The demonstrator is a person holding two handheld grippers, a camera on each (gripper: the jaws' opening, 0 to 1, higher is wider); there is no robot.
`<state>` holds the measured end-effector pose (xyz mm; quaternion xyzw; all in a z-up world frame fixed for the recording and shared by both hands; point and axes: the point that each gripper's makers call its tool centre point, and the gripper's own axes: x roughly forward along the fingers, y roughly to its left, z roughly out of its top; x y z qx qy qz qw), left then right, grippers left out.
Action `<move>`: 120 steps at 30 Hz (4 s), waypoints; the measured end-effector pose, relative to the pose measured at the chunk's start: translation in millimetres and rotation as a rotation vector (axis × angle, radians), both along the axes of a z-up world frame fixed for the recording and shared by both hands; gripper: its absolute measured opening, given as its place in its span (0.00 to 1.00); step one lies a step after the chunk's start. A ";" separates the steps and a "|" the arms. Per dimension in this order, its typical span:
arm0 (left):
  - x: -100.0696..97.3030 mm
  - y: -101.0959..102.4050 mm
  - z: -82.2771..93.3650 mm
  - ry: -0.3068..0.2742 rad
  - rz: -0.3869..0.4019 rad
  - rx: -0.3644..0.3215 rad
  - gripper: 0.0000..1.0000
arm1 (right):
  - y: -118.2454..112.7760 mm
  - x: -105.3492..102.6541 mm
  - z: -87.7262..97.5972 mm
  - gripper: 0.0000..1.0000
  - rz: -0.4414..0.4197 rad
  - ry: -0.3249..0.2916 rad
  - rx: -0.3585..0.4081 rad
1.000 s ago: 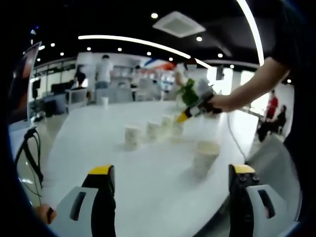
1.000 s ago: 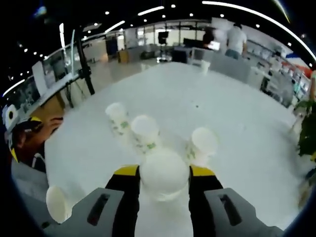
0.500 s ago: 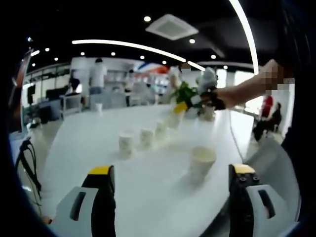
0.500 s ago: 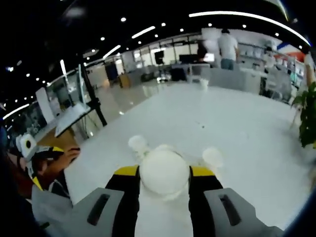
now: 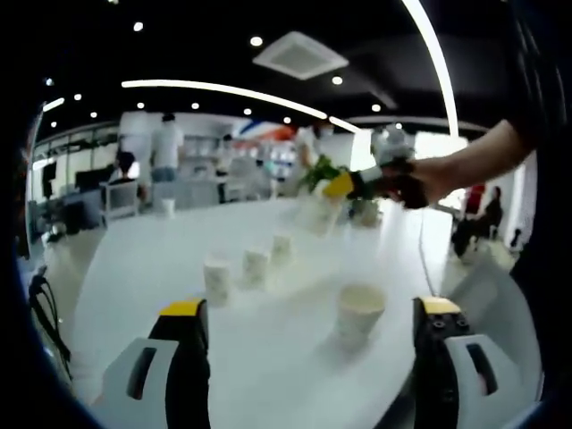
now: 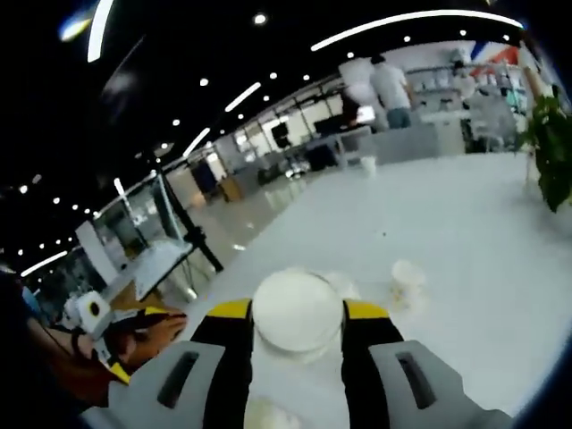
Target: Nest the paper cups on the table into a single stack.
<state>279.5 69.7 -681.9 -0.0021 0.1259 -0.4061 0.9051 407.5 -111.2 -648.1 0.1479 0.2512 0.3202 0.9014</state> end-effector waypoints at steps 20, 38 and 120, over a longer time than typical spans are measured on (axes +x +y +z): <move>-1.2 -30.7 19.8 -0.032 -0.077 -0.024 0.93 | 35.2 -42.0 28.4 0.35 0.065 0.002 0.254; -4.5 -66.7 33.1 -0.014 -0.149 -0.077 0.86 | 55.8 -71.9 35.0 0.35 0.160 0.000 0.285; -20.2 -74.3 65.6 0.171 -0.287 -0.358 0.00 | 62.4 -119.3 4.9 0.32 0.449 0.017 0.286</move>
